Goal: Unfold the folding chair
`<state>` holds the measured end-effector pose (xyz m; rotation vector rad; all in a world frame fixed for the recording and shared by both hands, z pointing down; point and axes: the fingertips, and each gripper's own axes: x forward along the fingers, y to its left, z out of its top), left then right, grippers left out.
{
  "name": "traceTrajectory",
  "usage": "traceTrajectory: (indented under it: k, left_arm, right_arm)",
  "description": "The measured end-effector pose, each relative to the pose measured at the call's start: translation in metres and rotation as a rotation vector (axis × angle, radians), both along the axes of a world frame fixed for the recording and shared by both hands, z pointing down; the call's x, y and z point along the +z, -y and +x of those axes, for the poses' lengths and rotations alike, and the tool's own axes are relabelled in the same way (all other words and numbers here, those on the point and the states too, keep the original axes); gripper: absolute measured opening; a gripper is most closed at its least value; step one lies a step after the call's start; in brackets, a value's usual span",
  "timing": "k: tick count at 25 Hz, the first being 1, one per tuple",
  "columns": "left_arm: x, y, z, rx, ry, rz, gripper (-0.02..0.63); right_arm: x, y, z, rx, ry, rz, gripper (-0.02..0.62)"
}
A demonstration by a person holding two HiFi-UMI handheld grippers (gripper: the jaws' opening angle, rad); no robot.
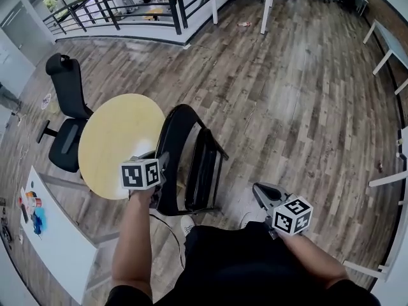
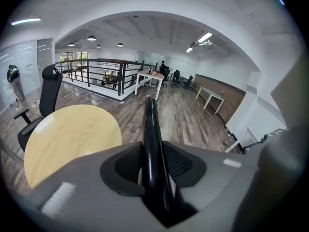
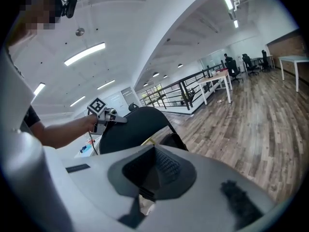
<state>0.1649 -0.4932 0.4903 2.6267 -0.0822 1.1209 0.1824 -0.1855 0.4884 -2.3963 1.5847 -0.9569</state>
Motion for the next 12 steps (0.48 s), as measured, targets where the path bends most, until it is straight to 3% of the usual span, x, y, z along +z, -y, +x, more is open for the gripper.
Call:
traceTrajectory:
  k: [4,9,12]
  left_arm:
    - [-0.004,-0.026,0.004,0.019,-0.039,-0.082,0.124]
    - [-0.008,-0.047,0.01,0.015,-0.027,-0.053,0.123]
    - [-0.009,-0.06,0.013,0.02,-0.029,-0.077,0.121]
  right_arm:
    - [-0.002,-0.022,0.002,-0.011,0.004,-0.004,0.006]
    - [-0.004,-0.04,0.008,-0.013,0.008,0.016,0.006]
    - [0.002,-0.048,0.004,-0.028,0.019,0.011,0.006]
